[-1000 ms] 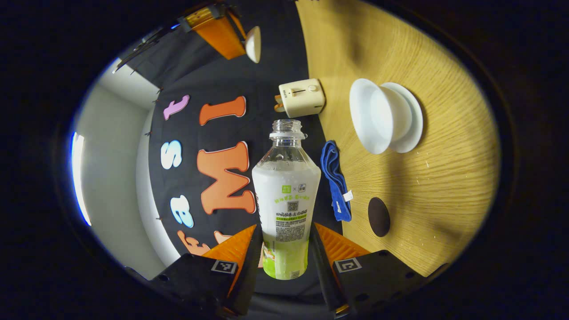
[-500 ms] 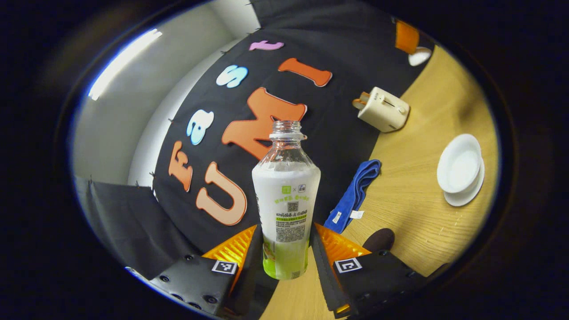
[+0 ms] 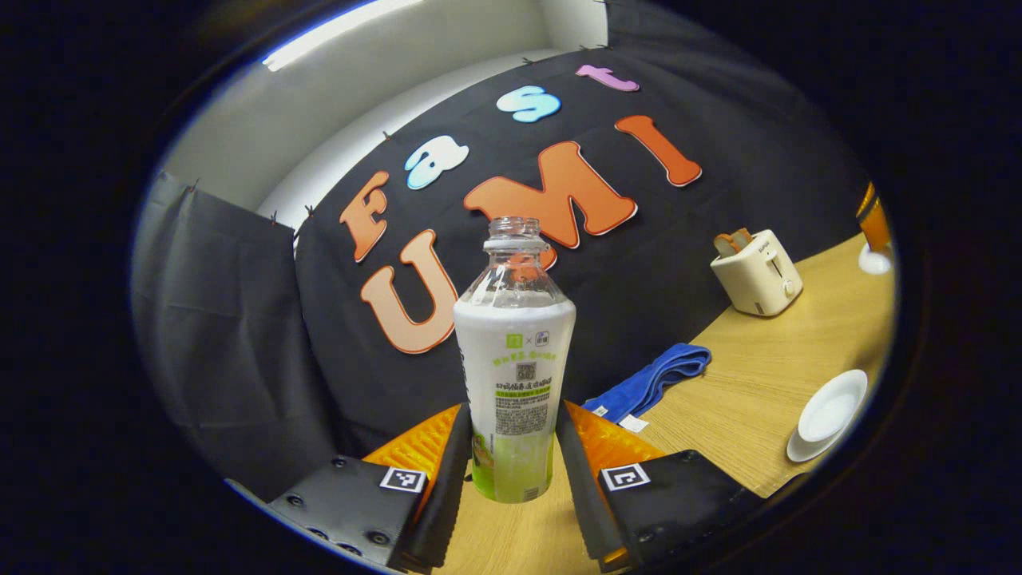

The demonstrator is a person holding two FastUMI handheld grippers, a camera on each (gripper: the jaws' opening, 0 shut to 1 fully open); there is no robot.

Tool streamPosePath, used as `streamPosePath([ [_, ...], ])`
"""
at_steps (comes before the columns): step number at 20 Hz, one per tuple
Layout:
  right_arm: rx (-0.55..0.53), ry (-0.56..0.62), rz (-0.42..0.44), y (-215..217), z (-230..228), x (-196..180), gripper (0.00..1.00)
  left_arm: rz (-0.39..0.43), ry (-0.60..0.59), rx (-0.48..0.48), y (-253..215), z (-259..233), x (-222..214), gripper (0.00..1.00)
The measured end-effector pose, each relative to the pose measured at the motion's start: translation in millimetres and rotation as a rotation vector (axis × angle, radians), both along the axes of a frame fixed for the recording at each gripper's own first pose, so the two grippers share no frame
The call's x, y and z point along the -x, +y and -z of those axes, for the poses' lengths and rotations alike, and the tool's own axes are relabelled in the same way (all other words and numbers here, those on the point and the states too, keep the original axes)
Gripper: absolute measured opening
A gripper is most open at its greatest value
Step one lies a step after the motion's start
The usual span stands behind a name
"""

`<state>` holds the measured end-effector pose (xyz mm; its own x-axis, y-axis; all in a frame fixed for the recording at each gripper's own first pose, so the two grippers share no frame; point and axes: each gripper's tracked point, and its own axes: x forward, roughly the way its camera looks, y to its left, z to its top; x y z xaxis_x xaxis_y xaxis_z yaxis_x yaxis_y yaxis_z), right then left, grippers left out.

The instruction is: Open the teacup lid with one hand, grasp the water bottle and pour water into the teacup with the other hand; after pouring, place the water bottle on the coaster and then close the teacup lid.

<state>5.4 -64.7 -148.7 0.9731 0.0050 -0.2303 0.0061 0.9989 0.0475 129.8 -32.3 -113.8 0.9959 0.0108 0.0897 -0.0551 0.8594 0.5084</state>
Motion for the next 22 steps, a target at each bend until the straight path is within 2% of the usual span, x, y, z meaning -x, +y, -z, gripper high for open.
streamPosePath([
  [3, 0.006, 0.012, -0.022, 9, 5, -3, 0.22, 0.031, 0.052, 0.166, -4, 17, -7, 0.62],
  [5, 0.012, 0.024, -0.033, 14, 10, -5, 0.22, 0.037, 0.085, 0.298, -3, 21, -16, 0.65],
  [6, 0.017, 0.029, -0.040, 17, 12, -6, 0.22, 0.035, 0.095, 0.363, -1, 25, -21, 0.62],
  [7, 0.021, 0.033, -0.045, 19, 13, -7, 0.22, 0.036, 0.108, 0.423, 1, 26, -26, 0.65],
  [10, 0.028, 0.041, -0.062, 26, 16, -10, 0.22, 0.045, 0.165, 0.576, 5, 43, -40, 0.63],
  [11, 0.031, 0.043, -0.068, 29, 17, -10, 0.22, 0.049, 0.186, 0.615, 5, 48, -44, 0.65],
  [13, 0.034, 0.050, -0.077, 33, 20, -12, 0.22, 0.054, 0.239, 0.653, 0, 63, -54, 0.65],
  [18, 0.039, 0.057, -0.099, 43, 21, -13, 0.22, 0.080, 0.335, 0.670, -20, 95, -65, 0.63],
  [19, 0.041, 0.057, -0.101, 44, 22, -13, 0.22, 0.079, 0.353, 0.672, -22, 101, -65, 0.67],
  [21, 0.043, 0.057, -0.105, 45, 23, -13, 0.22, 0.075, 0.383, 0.675, -23, 113, -70, 0.63],
  [22, 0.042, 0.059, -0.105, 45, 23, -13, 0.22, 0.071, 0.396, 0.669, -24, 119, -70, 0.65],
])
